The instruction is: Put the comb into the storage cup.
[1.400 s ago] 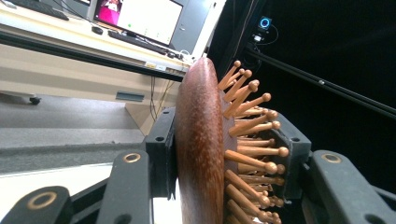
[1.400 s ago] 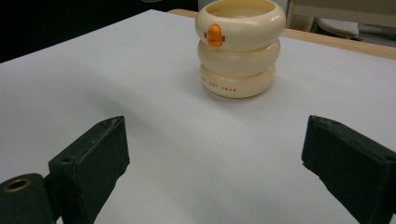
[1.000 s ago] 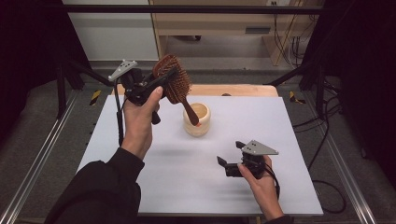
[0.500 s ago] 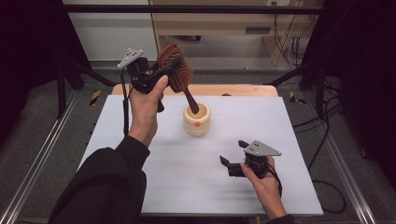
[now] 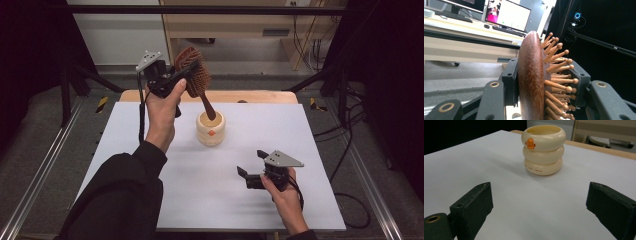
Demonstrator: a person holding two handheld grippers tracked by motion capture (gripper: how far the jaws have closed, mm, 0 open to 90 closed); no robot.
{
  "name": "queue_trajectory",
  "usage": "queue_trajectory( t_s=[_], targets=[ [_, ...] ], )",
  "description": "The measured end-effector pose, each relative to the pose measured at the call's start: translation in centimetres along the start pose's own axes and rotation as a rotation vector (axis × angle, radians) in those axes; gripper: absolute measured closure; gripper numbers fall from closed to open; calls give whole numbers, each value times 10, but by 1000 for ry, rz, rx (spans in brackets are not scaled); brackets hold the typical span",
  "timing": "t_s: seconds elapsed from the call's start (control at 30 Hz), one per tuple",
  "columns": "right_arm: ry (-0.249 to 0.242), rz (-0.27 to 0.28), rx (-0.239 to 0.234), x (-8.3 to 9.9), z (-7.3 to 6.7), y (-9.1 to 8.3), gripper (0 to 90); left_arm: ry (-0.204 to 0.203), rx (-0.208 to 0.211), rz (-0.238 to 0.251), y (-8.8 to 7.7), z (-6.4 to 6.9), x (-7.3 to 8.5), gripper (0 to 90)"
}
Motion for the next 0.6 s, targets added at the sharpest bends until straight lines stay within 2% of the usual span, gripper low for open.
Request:
queue_trajectory(
  t_s=[0.2,0.6],
  targets=[
    [6,17,6,0,1,-2,81,3,-13,-2,2,-2,2,516],
    [-1,7,18,1,2,-2,76,6,-27,6,3,-7,2,516]
  ],
)
Point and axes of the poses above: each handheld gripper's, and its own axes: y roughly forward along the jaws, x roughly out of its underside, z roughly to its right, the point moved 1 cm from there along y, roughly forward along the jaws, and after that the axes turned 4 degrees about -y, right-handed, at the moved point
